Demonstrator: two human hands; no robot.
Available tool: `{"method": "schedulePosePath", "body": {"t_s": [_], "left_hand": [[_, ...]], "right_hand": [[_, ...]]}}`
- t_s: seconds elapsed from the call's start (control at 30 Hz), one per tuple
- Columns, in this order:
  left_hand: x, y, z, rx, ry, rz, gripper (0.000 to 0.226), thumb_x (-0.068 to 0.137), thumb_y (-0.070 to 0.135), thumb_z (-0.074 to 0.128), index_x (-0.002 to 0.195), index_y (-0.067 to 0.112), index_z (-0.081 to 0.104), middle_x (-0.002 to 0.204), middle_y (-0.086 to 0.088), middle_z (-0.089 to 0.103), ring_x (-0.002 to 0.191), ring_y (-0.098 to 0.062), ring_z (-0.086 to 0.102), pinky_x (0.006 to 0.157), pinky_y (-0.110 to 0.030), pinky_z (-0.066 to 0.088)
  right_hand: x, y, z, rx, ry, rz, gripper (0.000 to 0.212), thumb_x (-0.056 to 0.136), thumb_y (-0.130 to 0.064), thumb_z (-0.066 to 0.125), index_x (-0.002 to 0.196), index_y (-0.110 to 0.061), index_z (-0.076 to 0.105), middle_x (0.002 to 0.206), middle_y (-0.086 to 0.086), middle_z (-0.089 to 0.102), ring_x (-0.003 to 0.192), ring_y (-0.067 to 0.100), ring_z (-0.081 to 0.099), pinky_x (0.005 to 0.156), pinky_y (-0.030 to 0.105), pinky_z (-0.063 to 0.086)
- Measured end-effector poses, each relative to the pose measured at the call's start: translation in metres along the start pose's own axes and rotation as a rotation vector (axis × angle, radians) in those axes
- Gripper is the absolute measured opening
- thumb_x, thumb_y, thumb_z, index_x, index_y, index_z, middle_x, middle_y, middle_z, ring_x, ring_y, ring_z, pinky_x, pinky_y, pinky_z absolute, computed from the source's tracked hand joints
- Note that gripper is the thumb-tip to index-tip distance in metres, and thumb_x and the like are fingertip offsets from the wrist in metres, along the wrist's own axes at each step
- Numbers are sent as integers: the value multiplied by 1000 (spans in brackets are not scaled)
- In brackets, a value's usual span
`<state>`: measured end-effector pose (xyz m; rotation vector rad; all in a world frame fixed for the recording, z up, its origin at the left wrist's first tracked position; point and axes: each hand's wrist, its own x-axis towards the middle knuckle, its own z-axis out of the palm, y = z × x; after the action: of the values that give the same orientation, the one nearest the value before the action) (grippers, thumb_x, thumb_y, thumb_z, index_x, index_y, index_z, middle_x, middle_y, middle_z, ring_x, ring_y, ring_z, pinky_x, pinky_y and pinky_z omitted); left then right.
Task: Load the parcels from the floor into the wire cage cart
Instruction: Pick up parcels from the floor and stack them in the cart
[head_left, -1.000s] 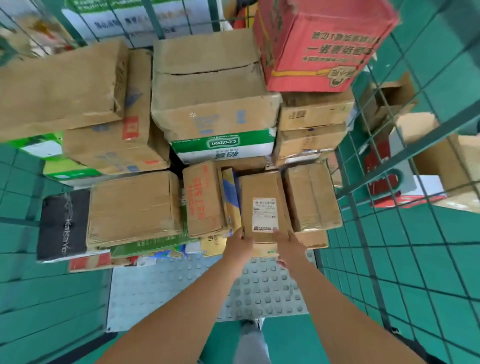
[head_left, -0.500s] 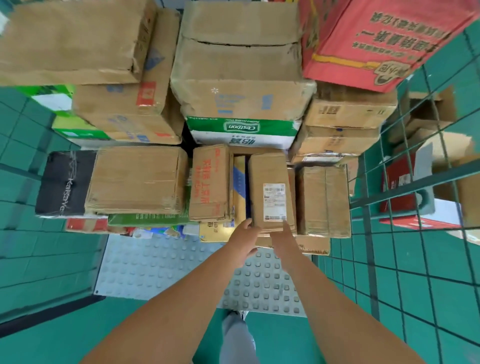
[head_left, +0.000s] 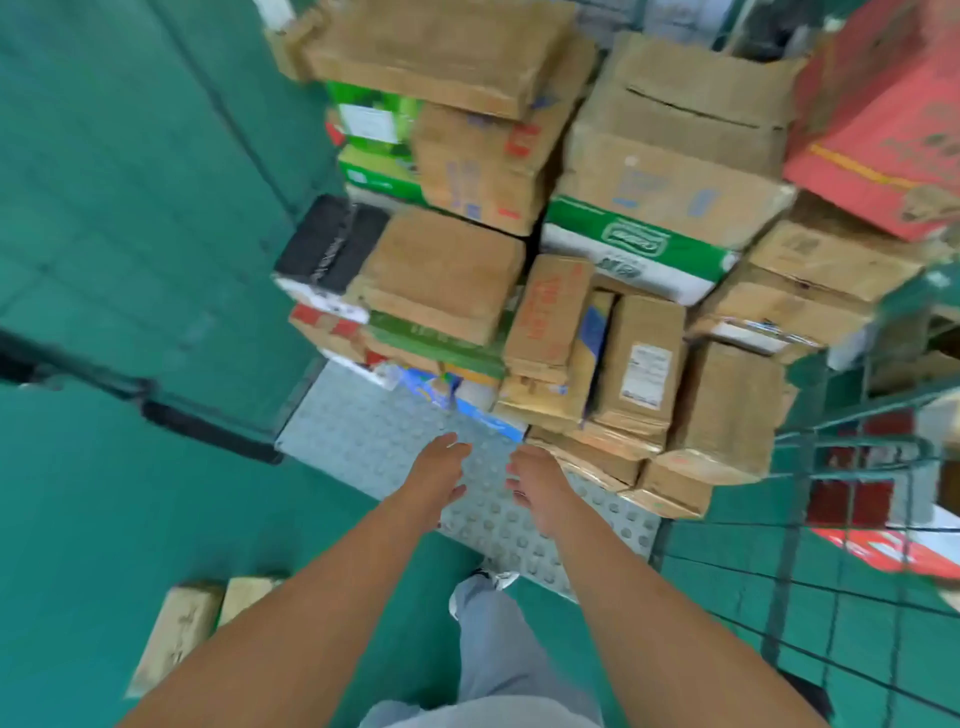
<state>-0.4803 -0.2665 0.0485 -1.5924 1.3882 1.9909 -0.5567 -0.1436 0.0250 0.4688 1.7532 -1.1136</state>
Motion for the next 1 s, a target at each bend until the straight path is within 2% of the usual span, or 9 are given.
{"method": "schedulePosePath", "body": {"t_s": [0.1,0.17,0.27,0.37,0.5,0.7,0.8,0.9,1.0], "left_hand": [[-45,-51,-74,-169,61,25,40,103,22,58,143,22,53,108,4,57,104,-22,53,88,-34,49],[-76,-85,-117,-316,101,32,33,105,21,57,137,23,54,110,3,56,105,-23,52,91,-35,47],[-123,-148,-181,-468,177,16,12,104,23,55,115,25,60,115,3,55,107,-22,53,92,-35,48],[-159,-213,-235,-602,269,-10,20,103,26,56,123,21,58,115,1,54,109,-23,54,77,-31,51],[-202,-279,-287,-777,418,-16,28,103,25,57,131,20,54,125,-1,53,111,-23,54,89,-35,51],[-238,-347,-347,-1024,556,-28,35,102,25,56,136,14,56,128,-3,53,111,-24,58,79,-34,53],[-249,-367,-369,-1135,613,-24,29,104,25,55,131,16,56,128,-3,55,114,-24,57,93,-37,54],[-251,-380,-389,-1220,633,-43,22,104,24,55,125,18,56,128,-3,55,114,-24,56,97,-38,53],[-246,-389,-407,-1303,669,-76,24,104,23,56,126,17,56,126,-4,55,114,-24,56,95,-38,53]], "right_hand": [[-52,28,56,-116,-45,-2,19,103,-15,45,88,-18,56,92,8,59,74,21,57,64,30,41],[-86,53,91,-175,-111,-8,21,105,-15,47,85,-19,52,85,5,58,66,17,53,61,27,37],[-131,103,145,-346,-208,1,8,105,-23,48,101,-19,54,88,2,61,66,15,52,59,25,34],[-169,147,199,-550,-302,-58,13,105,-26,47,112,-18,55,94,0,60,75,15,57,63,24,38],[-212,190,261,-763,-432,-80,23,104,-31,49,122,-18,55,110,1,65,108,25,68,96,32,50],[-253,227,338,-1039,-532,-142,21,104,-32,51,121,-20,55,115,3,66,93,19,60,92,35,48],[-270,237,375,-1128,-558,-160,18,106,-29,49,121,-19,54,126,7,65,103,22,62,98,37,47],[-272,246,409,-1191,-577,-172,16,106,-26,49,117,-18,55,113,8,64,87,19,55,111,43,44],[-267,253,441,-1249,-625,-174,17,104,-26,50,117,-18,59,104,4,62,80,16,50,95,36,48]]}}
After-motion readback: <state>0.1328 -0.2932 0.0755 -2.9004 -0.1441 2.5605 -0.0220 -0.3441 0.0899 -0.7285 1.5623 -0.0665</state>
